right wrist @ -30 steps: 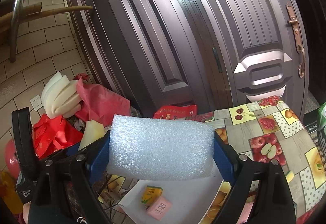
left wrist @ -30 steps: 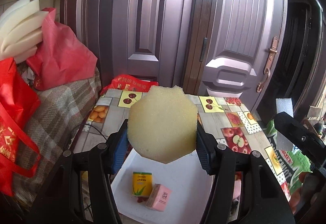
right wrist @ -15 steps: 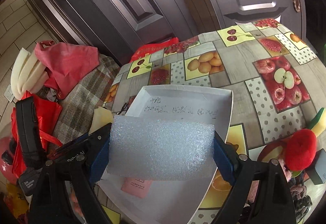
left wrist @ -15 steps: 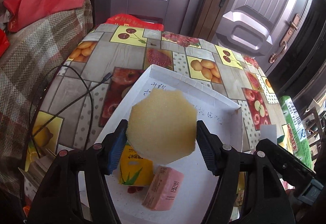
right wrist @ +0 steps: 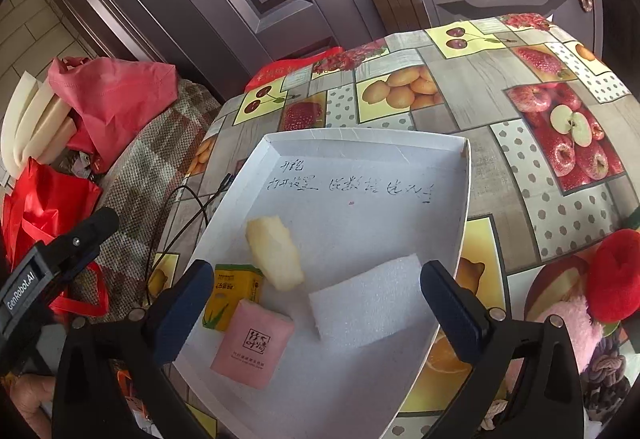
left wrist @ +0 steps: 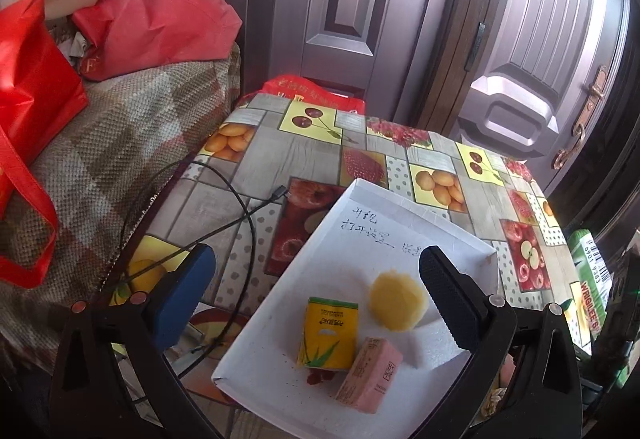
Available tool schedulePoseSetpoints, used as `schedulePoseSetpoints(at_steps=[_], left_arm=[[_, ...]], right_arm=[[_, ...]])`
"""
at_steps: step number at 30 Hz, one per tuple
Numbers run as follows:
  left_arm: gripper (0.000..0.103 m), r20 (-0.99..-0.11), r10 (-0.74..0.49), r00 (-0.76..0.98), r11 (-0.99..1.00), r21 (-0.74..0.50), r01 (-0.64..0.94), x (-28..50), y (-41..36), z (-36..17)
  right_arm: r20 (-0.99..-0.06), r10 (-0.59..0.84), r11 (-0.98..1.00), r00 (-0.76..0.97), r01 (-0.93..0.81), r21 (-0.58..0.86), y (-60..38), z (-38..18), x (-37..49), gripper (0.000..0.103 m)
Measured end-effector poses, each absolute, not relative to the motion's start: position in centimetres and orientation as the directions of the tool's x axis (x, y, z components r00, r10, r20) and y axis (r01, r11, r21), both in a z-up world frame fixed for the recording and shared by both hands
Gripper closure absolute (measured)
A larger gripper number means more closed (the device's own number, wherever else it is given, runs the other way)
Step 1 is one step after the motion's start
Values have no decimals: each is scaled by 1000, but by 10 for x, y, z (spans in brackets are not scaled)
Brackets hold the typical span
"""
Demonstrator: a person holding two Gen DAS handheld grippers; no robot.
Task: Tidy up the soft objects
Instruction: 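Open the left tool over the tray while the right tool releases the foam block, then grasp the white foam sheet with the left tool while the right tool grasps the leopard-print cloth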
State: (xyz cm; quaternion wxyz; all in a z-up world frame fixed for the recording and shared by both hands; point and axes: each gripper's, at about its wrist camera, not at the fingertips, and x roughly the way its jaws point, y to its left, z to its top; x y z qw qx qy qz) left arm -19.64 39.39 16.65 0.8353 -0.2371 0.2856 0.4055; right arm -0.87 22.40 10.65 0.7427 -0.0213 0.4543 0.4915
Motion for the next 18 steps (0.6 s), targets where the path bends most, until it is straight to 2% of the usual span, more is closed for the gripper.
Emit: schedulePoseSetpoints(at_steps=[5, 9, 14, 18], left_arm=[[0, -577, 585, 570, 569, -208, -795, -219, 362, 198], [0, -476, 607, 636, 602, -247, -759, -231, 325, 220], [0, -457, 515, 726, 728, -214, -651, -214, 267, 225], [0, -539, 369, 757, 824, -188, -535, -178, 223, 193]], right_arm=[[-596, 784, 480, 174, -779, 404, 189, 150, -16, 0], [-402, 867, 430, 293, -847, 311, 141, 210, -19, 0], [-184, 890, 452, 418, -863, 226, 66, 275, -8, 0], [-153, 854, 520, 498, -797, 308, 16, 282, 21, 0]])
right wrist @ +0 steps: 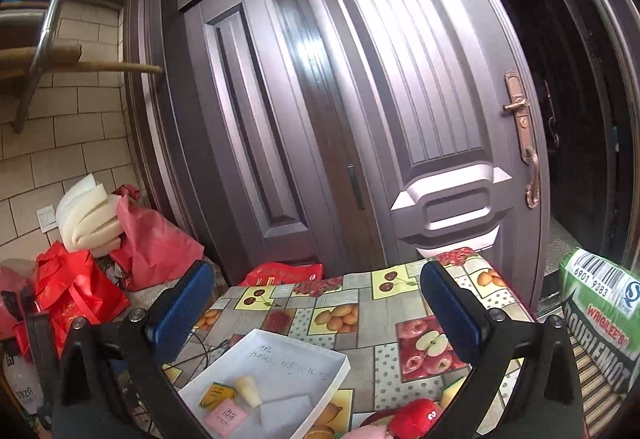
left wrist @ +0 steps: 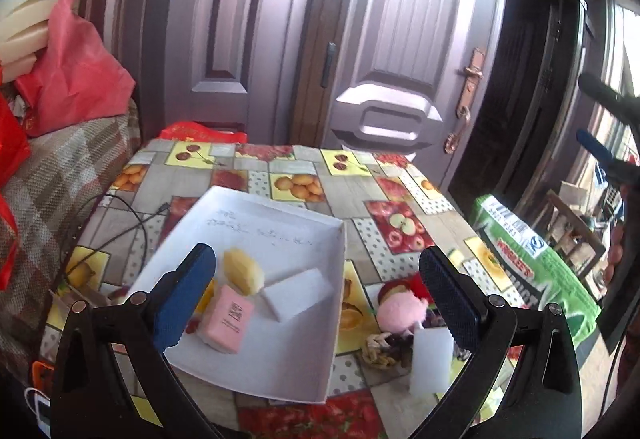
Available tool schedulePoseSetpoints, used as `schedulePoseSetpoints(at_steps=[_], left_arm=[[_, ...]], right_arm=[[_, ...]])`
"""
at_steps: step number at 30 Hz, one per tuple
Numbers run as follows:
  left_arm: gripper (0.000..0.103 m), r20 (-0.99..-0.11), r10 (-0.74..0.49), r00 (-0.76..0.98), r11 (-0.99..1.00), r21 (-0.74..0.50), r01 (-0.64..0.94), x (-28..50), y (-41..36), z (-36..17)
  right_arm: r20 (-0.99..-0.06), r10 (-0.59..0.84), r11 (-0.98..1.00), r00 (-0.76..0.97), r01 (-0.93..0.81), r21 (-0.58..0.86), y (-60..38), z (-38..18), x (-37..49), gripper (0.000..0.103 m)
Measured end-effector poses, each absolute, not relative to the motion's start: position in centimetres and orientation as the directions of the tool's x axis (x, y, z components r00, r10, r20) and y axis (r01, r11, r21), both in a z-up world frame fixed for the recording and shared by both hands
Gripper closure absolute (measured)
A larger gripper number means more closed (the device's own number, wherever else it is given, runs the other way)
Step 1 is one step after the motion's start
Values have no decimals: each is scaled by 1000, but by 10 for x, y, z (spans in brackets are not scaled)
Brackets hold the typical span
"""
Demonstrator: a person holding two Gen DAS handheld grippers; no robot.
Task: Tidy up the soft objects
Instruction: 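Grasp the white foam sheet with the left tool while the right tool grasps the leopard-print cloth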
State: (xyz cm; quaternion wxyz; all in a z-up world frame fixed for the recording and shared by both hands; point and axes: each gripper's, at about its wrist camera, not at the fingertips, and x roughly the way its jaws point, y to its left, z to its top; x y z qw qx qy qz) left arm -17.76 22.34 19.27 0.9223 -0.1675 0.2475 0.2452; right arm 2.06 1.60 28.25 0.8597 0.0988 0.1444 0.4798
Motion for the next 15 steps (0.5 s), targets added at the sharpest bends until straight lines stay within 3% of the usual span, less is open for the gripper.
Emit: schedulePoseSetpoints(at_steps=[9, 15], left_arm=[[0, -743, 174, 646, 913, -124, -388, -108, 133, 93], [1, -802, 24, 597, 893, -251, -373, -78, 118, 54]], right_arm=[[-310, 738, 674, 599, -662, 328, -58, 235, 55, 0], [-305, 680, 731, 667, -584, 353, -113, 234, 63, 0]])
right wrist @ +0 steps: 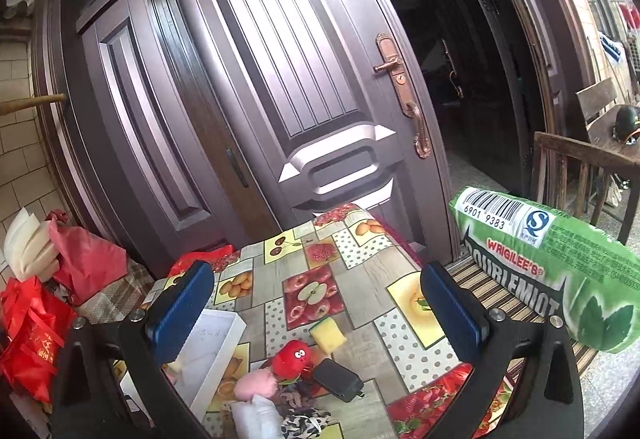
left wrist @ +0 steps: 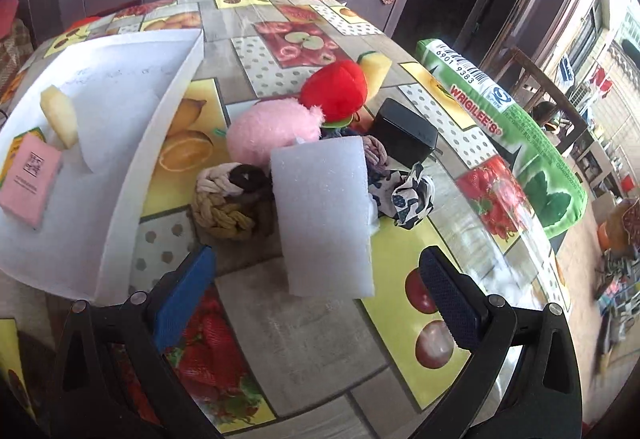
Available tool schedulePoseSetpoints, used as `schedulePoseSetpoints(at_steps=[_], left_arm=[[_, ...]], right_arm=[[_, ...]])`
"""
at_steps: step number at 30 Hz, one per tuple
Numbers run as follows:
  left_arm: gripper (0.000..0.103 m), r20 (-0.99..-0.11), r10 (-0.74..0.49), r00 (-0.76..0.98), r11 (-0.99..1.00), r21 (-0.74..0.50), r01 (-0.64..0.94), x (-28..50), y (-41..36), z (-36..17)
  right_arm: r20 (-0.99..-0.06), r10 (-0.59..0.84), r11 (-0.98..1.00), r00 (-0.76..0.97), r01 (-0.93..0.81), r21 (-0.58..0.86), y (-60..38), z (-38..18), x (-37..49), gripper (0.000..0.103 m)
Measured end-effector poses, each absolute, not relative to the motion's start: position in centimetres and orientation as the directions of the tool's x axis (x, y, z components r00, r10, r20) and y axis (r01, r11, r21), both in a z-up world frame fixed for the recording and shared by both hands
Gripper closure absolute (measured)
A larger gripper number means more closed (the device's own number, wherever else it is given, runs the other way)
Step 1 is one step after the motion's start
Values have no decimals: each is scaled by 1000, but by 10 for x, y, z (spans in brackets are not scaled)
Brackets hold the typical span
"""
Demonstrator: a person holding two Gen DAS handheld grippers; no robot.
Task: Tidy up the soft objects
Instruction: 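Grasp the white foam sheet with the left tool while the right tool grasps the leopard-print cloth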
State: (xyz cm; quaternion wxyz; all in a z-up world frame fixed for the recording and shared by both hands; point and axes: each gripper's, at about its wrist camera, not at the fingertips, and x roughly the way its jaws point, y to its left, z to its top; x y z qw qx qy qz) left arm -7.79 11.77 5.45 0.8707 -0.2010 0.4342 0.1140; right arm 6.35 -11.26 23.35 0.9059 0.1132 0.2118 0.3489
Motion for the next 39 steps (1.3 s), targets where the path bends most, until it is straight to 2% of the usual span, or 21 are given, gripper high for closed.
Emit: schedulePoseSetpoints(at_steps=[1, 2, 3, 4, 6, 7, 12, 16, 19, 22, 27, 31, 36, 38, 39], left_arm=[[1, -804, 7, 595, 882, -276, -383, -74, 120, 48], [7, -807, -7, 591, 871, -296, -393, -71, 123, 42], [19, -809, -19, 588, 859, -314, -405, -69, 126, 36], [27, -810, -35, 586, 846, -337, -414, -68, 130, 32], [51, -802, -57, 594, 830, -369, -418, -68, 134, 29], [54, -796, -70, 601, 830, -380, -408, -69, 134, 30], [54, -777, -50, 627, 812, -397, -427, -80, 131, 40], [53, -759, 10, 651, 812, -374, -449, -98, 127, 54], [53, -726, 89, 681, 810, -345, -473, -121, 128, 70], [53, -695, 175, 697, 789, -325, -522, -153, 138, 88], [53, -673, 237, 700, 777, -301, -553, -187, 162, 121], [53, -643, 268, 717, 791, -278, -545, -200, 173, 142], [53, -611, 290, 737, 818, -242, -522, -207, 173, 154], [53, -619, 283, 733, 814, -249, -525, -210, 173, 158], [53, -617, 286, 733, 817, -243, -523, -211, 171, 161]], right_arm=[[-303, 674, 736, 673, -579, 351, -119, 231, 64, 0], [-304, 667, 742, 680, -573, 348, -124, 228, 64, 0], [-308, 662, 747, 683, -567, 348, -129, 224, 66, 0], [-316, 659, 749, 682, -562, 351, -133, 220, 69, 0], [-346, 655, 753, 671, -547, 364, -137, 212, 76, 0], [-363, 662, 748, 656, -548, 373, -136, 209, 82, 0], [-464, 680, 725, 568, -616, 309, -110, 189, 105, 0], [-622, 623, 690, 474, -707, 153, -60, 145, 120, 0], [-719, 567, 650, 401, -754, 92, -30, 107, 126, 0], [-728, 585, 602, 357, -792, 96, -16, 96, 116, 0], [-727, 655, 465, 203, -868, 176, 1, 93, 72, 1], [-768, 606, 463, 207, -877, 129, 16, 69, 45, 1], [-796, 566, 557, 215, -811, 177, 26, 40, 53, 17], [-818, 544, 579, 190, -790, 202, 26, 29, 54, 27], [-823, 540, 582, 176, -785, 213, 24, 26, 54, 38]])
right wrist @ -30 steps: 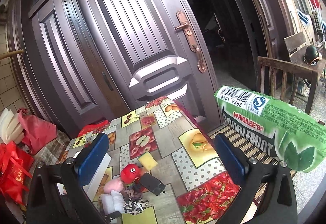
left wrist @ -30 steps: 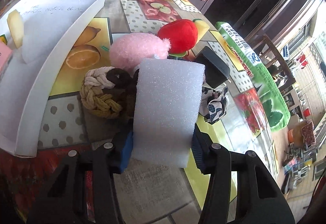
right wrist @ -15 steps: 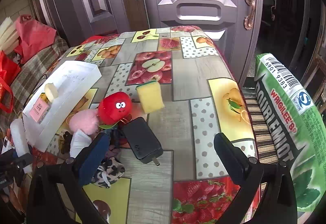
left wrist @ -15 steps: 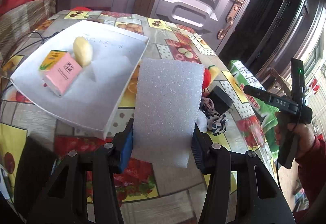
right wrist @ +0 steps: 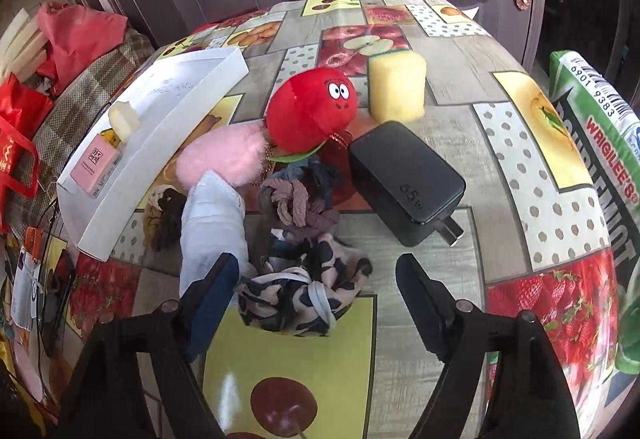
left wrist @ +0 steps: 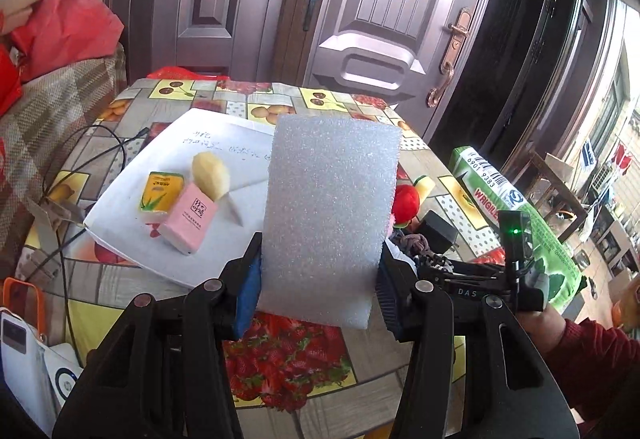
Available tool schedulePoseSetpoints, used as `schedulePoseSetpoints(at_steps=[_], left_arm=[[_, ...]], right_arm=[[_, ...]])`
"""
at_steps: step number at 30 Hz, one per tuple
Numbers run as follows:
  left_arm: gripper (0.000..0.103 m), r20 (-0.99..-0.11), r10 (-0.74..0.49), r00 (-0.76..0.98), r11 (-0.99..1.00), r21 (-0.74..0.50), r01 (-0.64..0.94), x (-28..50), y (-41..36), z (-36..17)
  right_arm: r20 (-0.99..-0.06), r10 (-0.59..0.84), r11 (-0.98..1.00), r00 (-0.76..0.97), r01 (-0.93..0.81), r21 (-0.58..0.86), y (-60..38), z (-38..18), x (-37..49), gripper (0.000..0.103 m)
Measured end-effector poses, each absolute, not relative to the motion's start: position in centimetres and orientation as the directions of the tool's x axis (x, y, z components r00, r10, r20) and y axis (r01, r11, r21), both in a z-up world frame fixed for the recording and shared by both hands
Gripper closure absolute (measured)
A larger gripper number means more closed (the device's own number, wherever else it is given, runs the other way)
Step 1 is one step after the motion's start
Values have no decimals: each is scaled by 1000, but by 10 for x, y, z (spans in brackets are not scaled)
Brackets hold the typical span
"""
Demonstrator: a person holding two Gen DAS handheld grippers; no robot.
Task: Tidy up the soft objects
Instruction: 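Grasp the white foam sheet with the left tool while the right tool grasps the leopard-print cloth, then lift and carry the foam sheet and leopard cloth over the white tray with both tools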
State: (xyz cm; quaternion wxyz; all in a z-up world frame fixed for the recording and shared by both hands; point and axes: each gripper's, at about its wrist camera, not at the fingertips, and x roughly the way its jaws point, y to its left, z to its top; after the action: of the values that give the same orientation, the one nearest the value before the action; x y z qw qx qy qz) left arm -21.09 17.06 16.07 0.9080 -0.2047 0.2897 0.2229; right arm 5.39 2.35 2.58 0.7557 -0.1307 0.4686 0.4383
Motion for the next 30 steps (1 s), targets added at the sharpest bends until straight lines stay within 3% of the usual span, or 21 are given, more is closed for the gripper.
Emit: schedulePoseSetpoints(at_steps=[1, 4, 11, 17, 23, 30], left_arm=[[53, -614, 297, 731, 818, -232, -527, -211, 168, 165], [53, -587, 325, 741, 814, -225, -535, -214, 161, 176], [53, -524, 421, 740, 807, -155, -569, -218, 160, 206], [53, -458, 502, 733, 792, -96, -603, -230, 178, 251], [53, -377, 596, 709, 760, -21, -650, -247, 190, 277], [53, -307, 671, 675, 706, -14, -708, -259, 202, 317]], right_arm=[[-826, 540, 580, 164, -783, 224, 21, 23, 55, 52], [-815, 564, 583, 133, -763, 279, 8, 26, 61, 64], [-677, 698, 517, 233, -819, 250, -16, 108, 43, 66], [-414, 849, 453, 330, -857, 246, -22, 221, 5, 66], [-197, 898, 430, 394, -879, 205, -23, 277, -33, 66], [-124, 928, 370, 352, -909, 192, -3, 316, -45, 66]])
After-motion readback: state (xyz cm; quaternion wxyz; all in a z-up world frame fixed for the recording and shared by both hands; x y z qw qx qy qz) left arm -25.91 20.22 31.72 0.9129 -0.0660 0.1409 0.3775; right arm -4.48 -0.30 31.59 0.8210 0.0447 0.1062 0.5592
